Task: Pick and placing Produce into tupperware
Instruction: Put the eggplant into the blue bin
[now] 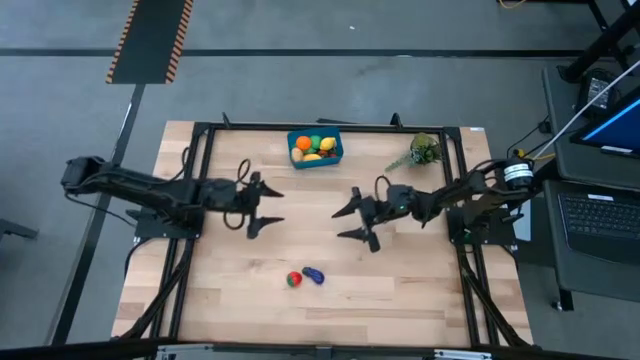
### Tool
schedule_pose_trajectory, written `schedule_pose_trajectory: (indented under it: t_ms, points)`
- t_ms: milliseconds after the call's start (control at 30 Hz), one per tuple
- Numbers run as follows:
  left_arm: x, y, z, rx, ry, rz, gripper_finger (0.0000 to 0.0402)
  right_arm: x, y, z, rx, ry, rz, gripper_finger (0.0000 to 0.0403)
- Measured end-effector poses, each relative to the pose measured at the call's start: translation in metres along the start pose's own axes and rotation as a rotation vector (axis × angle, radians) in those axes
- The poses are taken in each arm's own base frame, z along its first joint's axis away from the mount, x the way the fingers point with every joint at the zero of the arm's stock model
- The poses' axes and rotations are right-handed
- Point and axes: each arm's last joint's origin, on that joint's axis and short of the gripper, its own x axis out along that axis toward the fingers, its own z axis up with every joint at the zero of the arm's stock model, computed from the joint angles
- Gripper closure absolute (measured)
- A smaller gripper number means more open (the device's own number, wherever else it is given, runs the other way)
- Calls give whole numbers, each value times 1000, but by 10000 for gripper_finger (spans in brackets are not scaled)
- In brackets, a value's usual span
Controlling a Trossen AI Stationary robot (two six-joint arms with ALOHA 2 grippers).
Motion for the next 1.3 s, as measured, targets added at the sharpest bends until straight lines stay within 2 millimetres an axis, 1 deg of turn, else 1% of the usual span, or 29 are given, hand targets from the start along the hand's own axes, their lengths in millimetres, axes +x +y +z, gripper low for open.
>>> schedule_pose_trajectory:
  t_ms: [133, 267, 333, 400, 533, 667, 800, 967, 1133, 1300]
  points:
    - [-10, -11, -12, -20, -16, 18, 84, 25, 14, 22, -54, 98, -38, 124]
    - [-16, -21, -17, -2, -23, -15, 84, 46, 25, 43, -68, 267, -150, 124]
    - [-18, -25, -18, 6, -24, -26, 84, 54, 31, 56, -67, 325, -210, 124]
    - [-18, -28, -18, 13, -23, -36, 84, 59, 37, 68, -45, 373, -264, 125]
    - [-20, -33, -21, 31, 0, -62, 84, 66, 52, 90, -14, 430, -308, 125]
    - [-22, -38, -23, 46, 13, -88, 84, 69, 72, 103, -12, 469, -357, 125]
    - [-23, -42, -24, 57, 17, -114, 84, 74, 95, 111, -24, 461, -423, 134]
    - [-25, -47, -25, 70, 23, -143, 84, 88, 121, 108, -14, 461, -426, 157]
    - [-27, -52, -26, 81, 26, -171, 84, 107, 135, 102, 44, 518, -439, 185]
    - [-29, -56, -27, 91, 24, -187, 84, 127, 148, 106, 94, 582, -436, 202]
